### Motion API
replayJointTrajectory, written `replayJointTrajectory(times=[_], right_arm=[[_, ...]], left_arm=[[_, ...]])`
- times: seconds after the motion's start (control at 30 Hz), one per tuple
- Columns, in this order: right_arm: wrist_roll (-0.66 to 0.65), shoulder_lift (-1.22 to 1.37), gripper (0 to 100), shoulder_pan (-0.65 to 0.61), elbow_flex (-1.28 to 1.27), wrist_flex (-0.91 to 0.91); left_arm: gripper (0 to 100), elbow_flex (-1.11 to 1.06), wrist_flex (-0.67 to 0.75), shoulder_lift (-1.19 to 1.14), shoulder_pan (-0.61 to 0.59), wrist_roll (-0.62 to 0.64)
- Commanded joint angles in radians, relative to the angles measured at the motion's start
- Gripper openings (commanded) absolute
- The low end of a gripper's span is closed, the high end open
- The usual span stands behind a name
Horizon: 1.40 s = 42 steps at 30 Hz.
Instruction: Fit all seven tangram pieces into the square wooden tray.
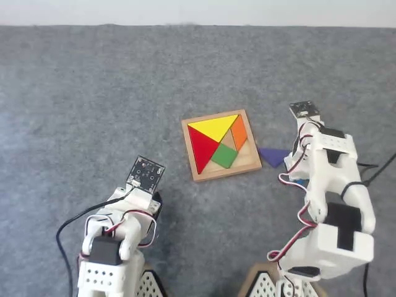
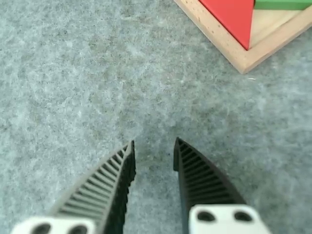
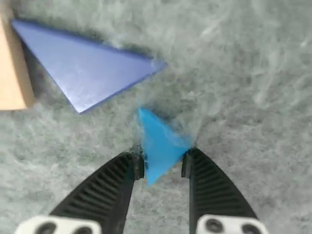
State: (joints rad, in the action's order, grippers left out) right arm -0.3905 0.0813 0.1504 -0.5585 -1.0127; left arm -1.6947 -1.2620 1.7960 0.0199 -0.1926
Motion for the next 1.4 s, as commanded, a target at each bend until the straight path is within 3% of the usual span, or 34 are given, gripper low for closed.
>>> replayJointTrajectory(times=[0.0, 0.2, 0.4, 0.67, 0.97, 1.1, 1.17, 1.37], right_arm=[[-0.021, 0.013, 13.5, 0.004, 0.023, 0.054], [-0.147, 0.022, 13.5, 0.004, 0.04, 0.031], [-0.16, 0.012, 11.3, 0.025, 0.043, 0.015], [-0.265, 0.015, 31.5, -0.013, 0.038, 0.015], [-0.288, 0.022, 31.8, -0.022, 0.057, 0.047], [-0.368, 0.024, 31.8, -0.048, 0.049, 0.047], [-0.374, 0.024, 29.7, -0.056, 0.031, 0.044], [-0.374, 0.024, 10.8, -0.058, 0.017, 0.045]], left_arm=[[12, 0.012, -0.003, 0.021, -0.003, 0.008], [12, 0.012, -0.003, 0.021, -0.003, 0.008], [12, 0.012, -0.003, 0.021, -0.003, 0.008], [12, 0.012, -0.003, 0.021, -0.003, 0.008], [12, 0.012, -0.003, 0.021, -0.003, 0.008], [12, 0.012, -0.003, 0.021, -0.003, 0.008], [12, 0.012, -0.003, 0.021, -0.003, 0.008], [12, 0.012, -0.003, 0.021, -0.003, 0.008]])
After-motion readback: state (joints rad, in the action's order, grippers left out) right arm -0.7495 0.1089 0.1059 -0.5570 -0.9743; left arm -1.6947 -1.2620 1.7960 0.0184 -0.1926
